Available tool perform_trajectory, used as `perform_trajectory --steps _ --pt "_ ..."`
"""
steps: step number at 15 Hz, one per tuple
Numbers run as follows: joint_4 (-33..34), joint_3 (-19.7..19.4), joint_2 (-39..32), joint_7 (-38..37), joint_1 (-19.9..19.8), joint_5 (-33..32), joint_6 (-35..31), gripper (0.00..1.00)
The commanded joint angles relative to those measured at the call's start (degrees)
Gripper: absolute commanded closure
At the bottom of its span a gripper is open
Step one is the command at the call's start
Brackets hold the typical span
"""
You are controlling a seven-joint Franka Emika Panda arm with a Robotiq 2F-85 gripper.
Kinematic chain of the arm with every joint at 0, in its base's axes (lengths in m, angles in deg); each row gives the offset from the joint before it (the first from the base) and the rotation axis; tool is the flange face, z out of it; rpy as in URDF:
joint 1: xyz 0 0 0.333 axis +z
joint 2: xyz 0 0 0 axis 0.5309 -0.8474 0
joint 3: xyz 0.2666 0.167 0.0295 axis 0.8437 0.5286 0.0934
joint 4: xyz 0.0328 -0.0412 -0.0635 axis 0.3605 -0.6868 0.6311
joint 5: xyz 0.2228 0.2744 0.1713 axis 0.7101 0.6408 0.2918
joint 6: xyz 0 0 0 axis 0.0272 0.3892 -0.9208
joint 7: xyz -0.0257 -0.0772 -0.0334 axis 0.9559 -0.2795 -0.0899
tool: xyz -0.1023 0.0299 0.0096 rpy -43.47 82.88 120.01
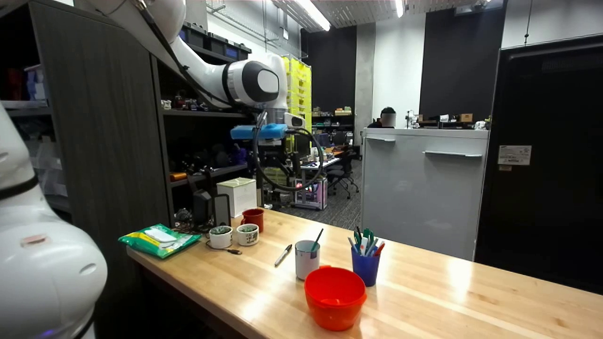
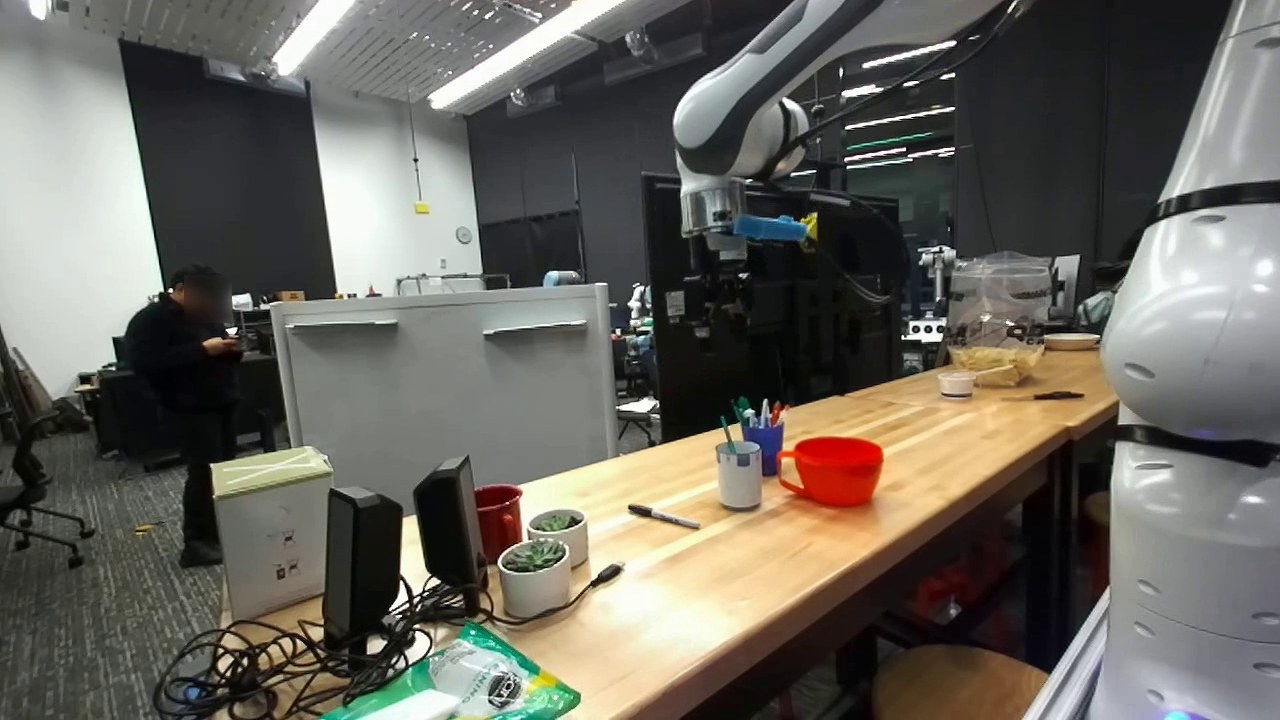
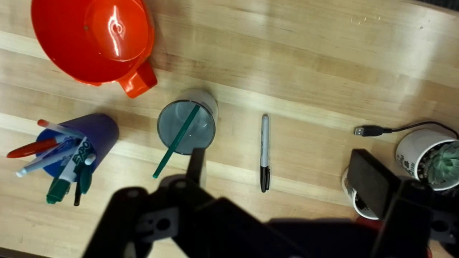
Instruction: Remove the black pen from the orange mug and put it on the table.
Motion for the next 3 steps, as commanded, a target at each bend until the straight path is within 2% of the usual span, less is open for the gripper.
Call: perform_trajectory --steps 1,2,3 --pt "0.5 -3.0 3.3 9.2 -0.6 3.6 2.8 0.00" --pt "0.4 -1.5 1.4 5.0 -0.6 1.8 1.1 0.00" --pt "0.5 -2.2 1.9 6.8 -0.8 2.4 1.5 0.00"
